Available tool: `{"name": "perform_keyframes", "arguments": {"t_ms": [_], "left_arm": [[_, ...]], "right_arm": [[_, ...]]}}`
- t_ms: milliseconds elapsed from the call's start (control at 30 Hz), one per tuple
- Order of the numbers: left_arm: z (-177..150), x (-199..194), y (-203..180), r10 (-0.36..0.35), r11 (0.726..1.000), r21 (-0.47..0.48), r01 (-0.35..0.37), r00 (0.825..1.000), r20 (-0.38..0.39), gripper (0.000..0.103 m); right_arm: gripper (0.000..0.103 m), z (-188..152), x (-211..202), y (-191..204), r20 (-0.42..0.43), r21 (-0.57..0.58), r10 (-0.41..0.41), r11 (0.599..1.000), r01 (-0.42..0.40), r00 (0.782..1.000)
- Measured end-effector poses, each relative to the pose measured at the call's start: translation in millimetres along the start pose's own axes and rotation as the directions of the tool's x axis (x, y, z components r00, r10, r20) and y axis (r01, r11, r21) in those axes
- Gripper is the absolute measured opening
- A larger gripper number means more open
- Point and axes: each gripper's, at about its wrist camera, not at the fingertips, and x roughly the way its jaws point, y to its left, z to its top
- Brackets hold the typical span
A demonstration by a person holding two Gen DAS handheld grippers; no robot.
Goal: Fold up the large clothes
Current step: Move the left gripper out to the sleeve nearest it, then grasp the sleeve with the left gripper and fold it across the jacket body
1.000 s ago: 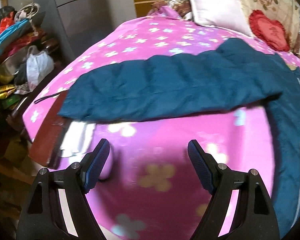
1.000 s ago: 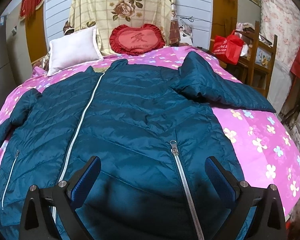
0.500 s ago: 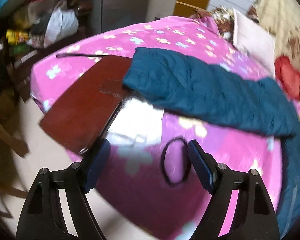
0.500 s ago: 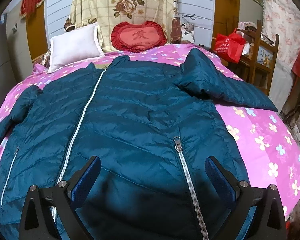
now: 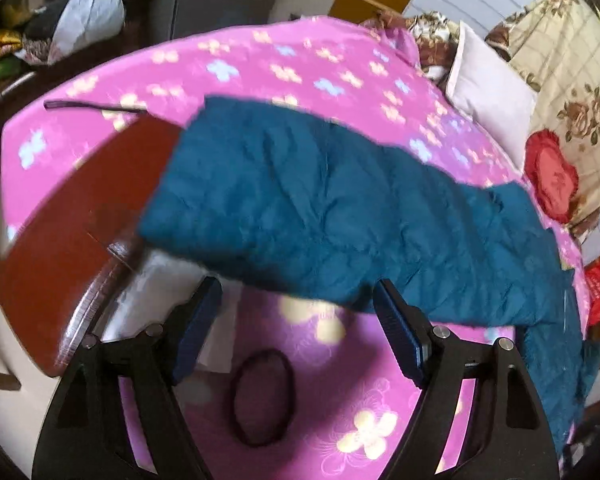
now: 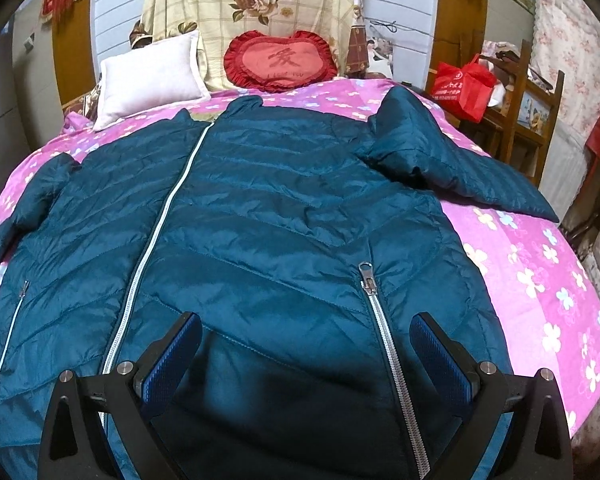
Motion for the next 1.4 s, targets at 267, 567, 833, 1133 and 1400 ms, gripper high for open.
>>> {"name": "perform_keyframes", "arguments": {"t_ms": [267,567,833,1133,1400], "left_arm": [[39.5,36.8,-10.3,0.036,0.999,-0.034,-0.034,0.998,0.047,0.016],[53.3,6.8,-45.9,0.024,1.0,0.012,-0.027,0.984,0.178,0.005],[41.0,-48.6,-147.5,-0.293,0.94,0.228,0.253,0.942,0.163,0.004],[2.5,-74.7,-295.5,-0.489,0.818,0.368,0.442,0.872,0.039,0.005],[-42.2,-90.0,-410.7,-0.599,0.698,0.427,0.575,0.795,-0.093,0.004]], "right_arm": [[0.103,-1.3,0.4,-5.2,-0.011,0.014,0.002,1.0,-0.002,1.0],[0.103,-1.6,0.7,-10.9,-0.017,0.032,0.0,0.999,0.001,1.0],[0.103,0.5,-7.8,-32.6,0.002,0.04,-0.079,0.996,0.079,0.997],[0.103,-5.2,-12.3,-56.4,-0.025,0.081,-0.09,0.993,0.091,0.996],[0.103,-6.4,-15.0,-74.7,-0.035,0.115,-0.105,0.987,0.108,0.994]]}}
